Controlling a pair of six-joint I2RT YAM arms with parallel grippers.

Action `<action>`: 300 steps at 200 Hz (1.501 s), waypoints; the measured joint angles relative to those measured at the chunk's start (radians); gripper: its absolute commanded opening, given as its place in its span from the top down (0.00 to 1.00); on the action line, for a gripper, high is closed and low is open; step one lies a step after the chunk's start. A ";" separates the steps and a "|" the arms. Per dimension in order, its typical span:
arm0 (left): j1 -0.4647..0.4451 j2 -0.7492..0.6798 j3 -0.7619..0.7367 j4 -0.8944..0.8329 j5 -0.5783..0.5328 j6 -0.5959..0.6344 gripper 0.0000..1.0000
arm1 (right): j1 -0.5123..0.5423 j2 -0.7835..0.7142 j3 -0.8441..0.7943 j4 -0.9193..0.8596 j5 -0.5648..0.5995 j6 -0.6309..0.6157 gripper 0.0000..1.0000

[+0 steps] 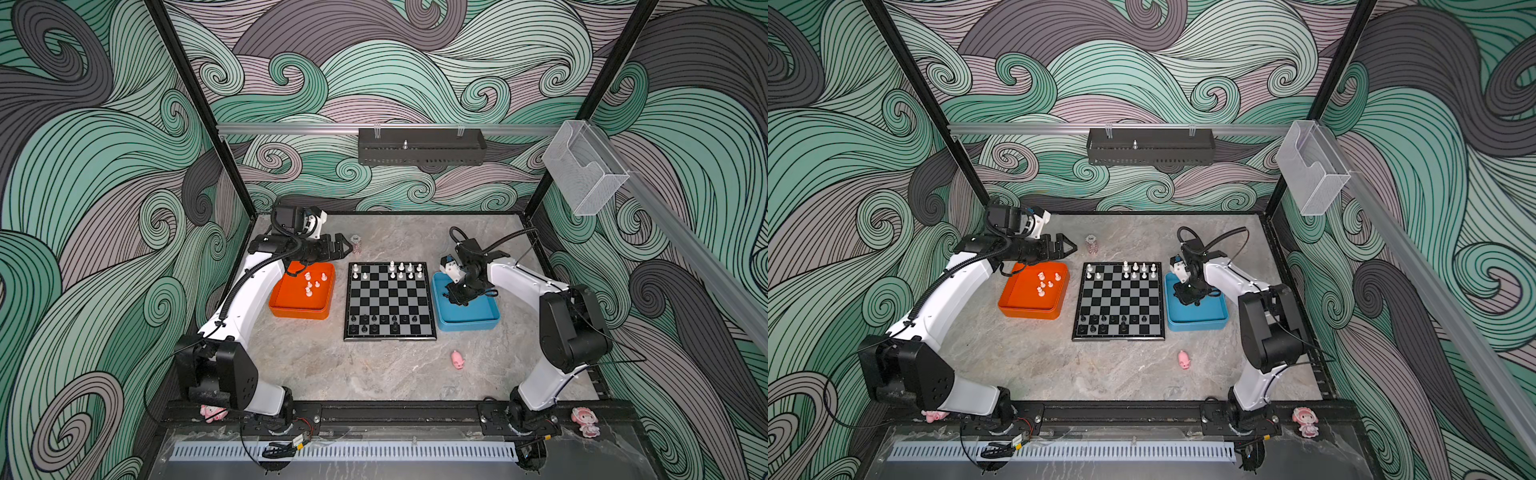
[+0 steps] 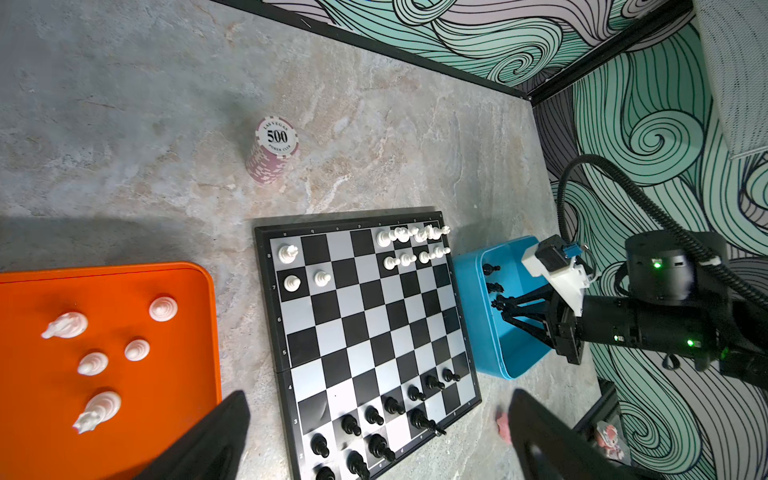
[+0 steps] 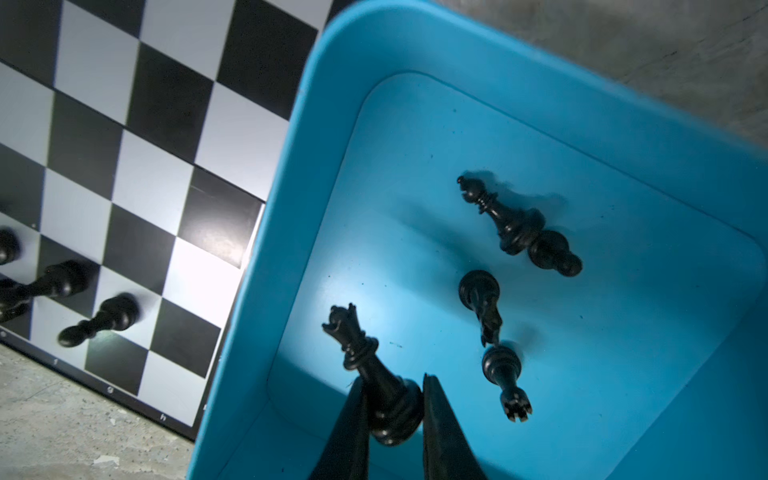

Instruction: Set up the chess pieces on the board

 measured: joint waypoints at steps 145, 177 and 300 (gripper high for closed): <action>-0.190 0.117 -0.087 0.202 0.227 -0.227 0.04 | 0.066 -0.197 0.096 -0.075 -0.154 0.060 0.79; -0.220 0.170 -0.055 0.230 0.271 -0.254 0.09 | 0.105 -0.216 0.097 -0.076 -0.187 0.078 0.79; -0.315 0.252 -0.011 0.274 0.375 -0.282 0.26 | 0.212 -0.250 0.097 0.008 -0.248 0.149 0.79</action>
